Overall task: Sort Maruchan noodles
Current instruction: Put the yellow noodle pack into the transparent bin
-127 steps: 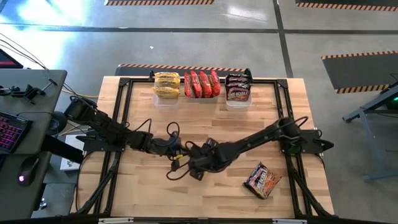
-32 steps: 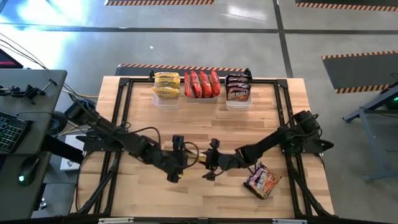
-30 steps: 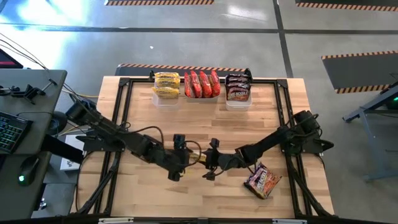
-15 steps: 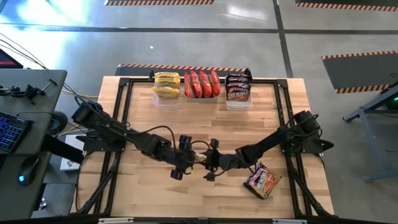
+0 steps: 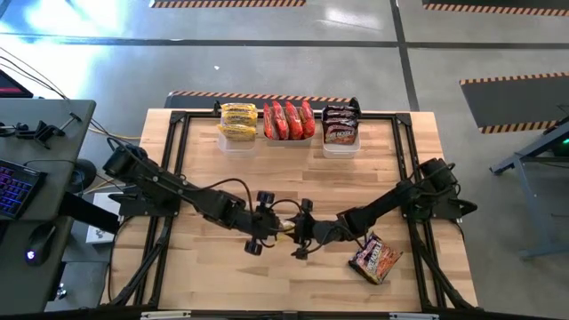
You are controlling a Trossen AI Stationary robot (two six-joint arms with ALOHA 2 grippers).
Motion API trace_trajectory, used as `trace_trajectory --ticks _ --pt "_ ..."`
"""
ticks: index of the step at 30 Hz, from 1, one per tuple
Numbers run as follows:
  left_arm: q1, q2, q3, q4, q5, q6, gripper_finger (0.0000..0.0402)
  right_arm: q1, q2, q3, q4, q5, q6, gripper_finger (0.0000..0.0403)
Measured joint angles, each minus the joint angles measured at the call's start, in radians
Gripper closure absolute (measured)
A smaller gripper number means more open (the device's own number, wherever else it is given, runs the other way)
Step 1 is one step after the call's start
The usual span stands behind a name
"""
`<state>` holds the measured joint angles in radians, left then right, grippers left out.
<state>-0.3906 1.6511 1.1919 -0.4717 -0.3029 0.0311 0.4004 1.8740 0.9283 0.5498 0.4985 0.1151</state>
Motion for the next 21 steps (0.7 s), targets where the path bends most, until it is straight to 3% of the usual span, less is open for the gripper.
trace_trajectory --ticks 6,12,17,21 --pt "-0.011 -0.034 -0.002 -0.019 -0.043 0.029 0.0306 0.026 -0.002 0.001 0.02 0.065 -0.034 0.0255" --pt "-0.026 -0.13 -0.002 -0.141 -0.09 -0.013 0.0307 0.078 -0.024 0.001 0.018 0.152 -0.153 0.0197" --pt "-0.036 -0.239 -0.039 -0.224 -0.182 -0.027 0.0307 0.127 -0.077 0.0 -0.101 0.28 -0.192 0.0199" --pt "0.011 -0.368 -0.153 -0.241 -0.183 -0.03 0.0307 0.145 -0.097 0.0 -0.188 0.286 -0.15 0.0226"
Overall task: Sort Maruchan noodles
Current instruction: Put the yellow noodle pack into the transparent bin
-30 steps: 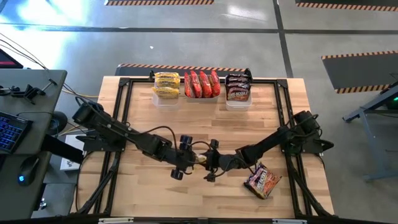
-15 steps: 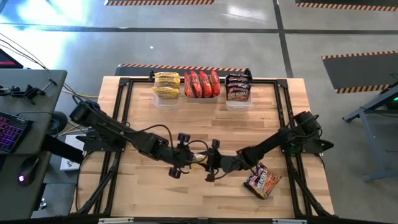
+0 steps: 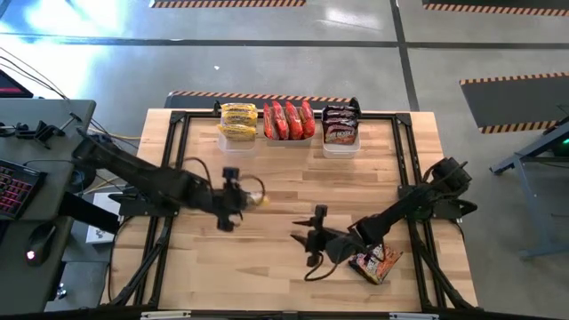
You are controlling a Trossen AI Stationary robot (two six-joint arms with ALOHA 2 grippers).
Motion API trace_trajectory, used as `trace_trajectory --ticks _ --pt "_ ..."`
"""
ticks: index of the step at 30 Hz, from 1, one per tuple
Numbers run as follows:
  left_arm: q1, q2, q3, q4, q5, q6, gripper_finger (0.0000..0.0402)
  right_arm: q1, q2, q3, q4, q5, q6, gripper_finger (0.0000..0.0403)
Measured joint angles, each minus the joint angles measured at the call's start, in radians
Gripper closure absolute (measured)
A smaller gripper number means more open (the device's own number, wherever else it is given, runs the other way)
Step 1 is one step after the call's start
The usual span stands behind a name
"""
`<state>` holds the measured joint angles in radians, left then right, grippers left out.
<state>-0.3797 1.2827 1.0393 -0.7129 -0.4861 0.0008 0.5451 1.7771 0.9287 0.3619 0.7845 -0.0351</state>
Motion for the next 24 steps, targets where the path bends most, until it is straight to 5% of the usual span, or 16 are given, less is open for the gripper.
trace_trajectory --ticks 7,13,20,24 --pt "0.235 -0.251 -0.206 0.07 0.01 0.18 0.0307 -0.026 0.001 -0.001 -0.066 -0.058 0.039 0.0315" --pt "0.579 -0.346 -0.278 0.201 0.21 0.431 0.0307 -0.049 0.001 0.0 -0.062 -0.087 0.027 0.0392" --pt "0.926 -0.29 -0.278 0.3 0.528 0.592 0.0307 -0.062 0.001 0.0 -0.062 -0.11 0.012 0.0388" --pt "1.047 -0.213 -0.278 0.298 0.608 0.661 0.0307 -0.061 0.001 0.0 -0.066 -0.112 0.009 0.0387"
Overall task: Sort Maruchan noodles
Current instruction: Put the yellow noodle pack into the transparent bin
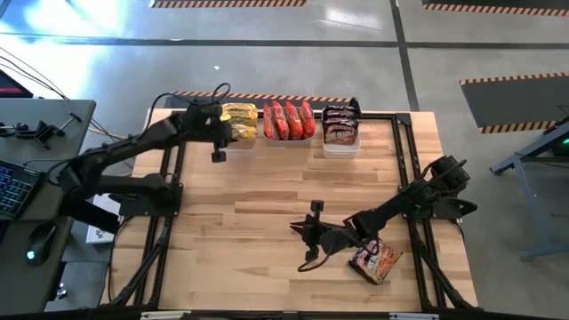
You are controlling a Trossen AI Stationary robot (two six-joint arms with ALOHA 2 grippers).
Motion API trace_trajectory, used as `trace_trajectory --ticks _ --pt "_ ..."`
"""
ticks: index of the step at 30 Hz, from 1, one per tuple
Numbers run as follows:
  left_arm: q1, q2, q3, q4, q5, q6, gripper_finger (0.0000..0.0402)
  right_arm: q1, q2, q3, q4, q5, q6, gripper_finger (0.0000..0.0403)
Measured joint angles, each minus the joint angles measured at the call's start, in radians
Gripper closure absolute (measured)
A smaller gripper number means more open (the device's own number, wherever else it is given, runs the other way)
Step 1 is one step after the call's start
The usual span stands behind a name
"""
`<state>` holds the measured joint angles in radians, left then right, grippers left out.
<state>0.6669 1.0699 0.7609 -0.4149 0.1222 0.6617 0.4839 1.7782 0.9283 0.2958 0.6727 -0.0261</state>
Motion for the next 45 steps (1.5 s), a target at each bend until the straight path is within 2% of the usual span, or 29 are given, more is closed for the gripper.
trace_trajectory --ticks 6,13,17,22,27,34,39,45 --pt "0.109 0.117 0.0 0.03 0.084 0.045 0.0307 0.0 0.0 0.0 -0.008 0.003 0.0 0.0387" --pt "0.147 0.231 0.0 0.106 0.087 0.074 0.0306 0.0 0.0 0.0 -0.008 0.003 -0.008 0.0387" --pt "0.146 0.271 0.0 0.129 0.079 0.065 0.028 0.0 0.0 0.0 -0.008 -0.002 -0.008 0.0387" --pt "0.146 0.278 0.0 0.143 0.037 0.06 0.024 0.0 0.0 0.0 -0.008 -0.002 -0.019 0.0387" --pt "0.144 0.256 0.0 0.143 0.0 0.058 0.0225 0.0 0.0 0.0 -0.008 -0.004 -0.018 0.0387" --pt "0.129 0.219 0.0 0.136 -0.004 0.057 0.0233 0.0 0.0 0.0 -0.008 -0.028 -0.019 0.0387" --pt "0.117 0.249 0.0 0.109 -0.001 0.054 0.0249 0.0 0.0 0.0 -0.008 -0.03 -0.027 0.0387" --pt "0.092 0.266 0.0 0.114 -0.089 0.049 0.0256 -0.001 0.0 0.0 -0.008 -0.039 -0.025 0.0387"
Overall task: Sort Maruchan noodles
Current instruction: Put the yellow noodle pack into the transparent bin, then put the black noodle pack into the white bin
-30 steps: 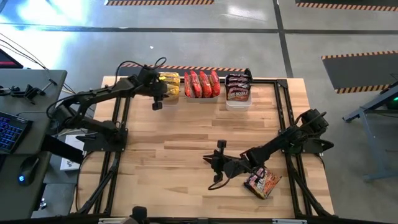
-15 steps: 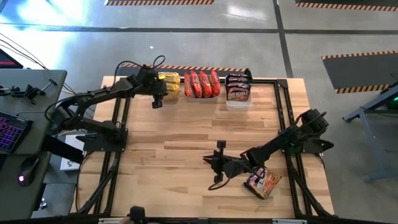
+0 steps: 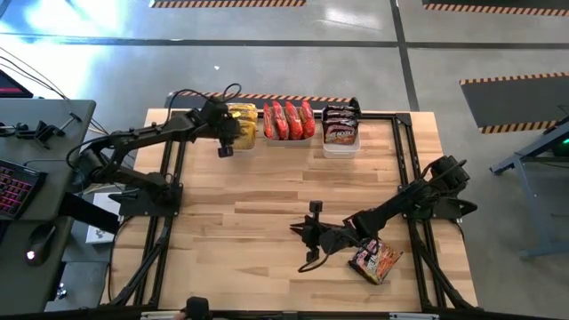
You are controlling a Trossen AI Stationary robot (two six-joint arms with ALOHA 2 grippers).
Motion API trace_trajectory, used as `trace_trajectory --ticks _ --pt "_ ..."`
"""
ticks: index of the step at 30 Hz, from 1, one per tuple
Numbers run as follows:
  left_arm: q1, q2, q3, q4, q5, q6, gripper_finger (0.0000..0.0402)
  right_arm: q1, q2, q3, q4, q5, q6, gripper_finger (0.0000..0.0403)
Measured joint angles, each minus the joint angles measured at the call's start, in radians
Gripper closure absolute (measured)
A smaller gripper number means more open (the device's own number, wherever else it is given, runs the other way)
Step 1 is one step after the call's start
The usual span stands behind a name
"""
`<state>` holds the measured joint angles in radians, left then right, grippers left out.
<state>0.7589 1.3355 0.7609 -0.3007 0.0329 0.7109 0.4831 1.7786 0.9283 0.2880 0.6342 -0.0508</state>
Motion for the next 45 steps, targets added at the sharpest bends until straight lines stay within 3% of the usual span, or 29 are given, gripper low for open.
trace_trajectory --ticks 9,12,15,18,22,27,32,39,45 --pt "-0.075 -0.136 0.0 -0.007 -0.098 -0.043 0.0257 0.016 -0.014 0.0 -0.033 0.016 -0.009 0.0387" --pt "-0.109 -0.198 0.0 -0.009 -0.087 -0.165 0.0257 0.042 -0.042 0.0 -0.097 0.078 0.032 0.0391" --pt "-0.158 -0.239 -0.002 0.001 -0.009 -0.362 0.0257 0.074 -0.047 -0.018 -0.132 0.117 0.119 0.04" --pt "-0.241 -0.269 -0.061 0.091 0.049 -0.421 0.0267 0.114 -0.047 -0.048 -0.176 0.143 0.251 0.0401" --pt "-0.38 -0.285 -0.208 0.373 0.055 -0.47 0.0294 0.17 -0.069 -0.007 -0.454 0.117 0.515 0.0402" --pt "-0.546 -0.273 -0.38 0.727 0.055 -0.57 0.0335 0.219 -0.103 0.159 -0.928 -0.068 0.862 0.0402" --pt "-0.683 -0.249 -0.452 0.893 0.055 -0.696 0.0365 0.251 -0.106 0.273 -1.245 -0.425 1.174 0.0403" --pt "-0.83 -0.165 -0.454 0.957 0.044 -0.791 0.0388 0.336 -0.101 0.209 -1.285 -0.821 1.495 0.0403" --pt "-0.892 -0.047 -0.425 1.035 0.034 -0.872 0.039 0.394 -0.102 0.127 -1.246 -0.983 1.623 0.0403"
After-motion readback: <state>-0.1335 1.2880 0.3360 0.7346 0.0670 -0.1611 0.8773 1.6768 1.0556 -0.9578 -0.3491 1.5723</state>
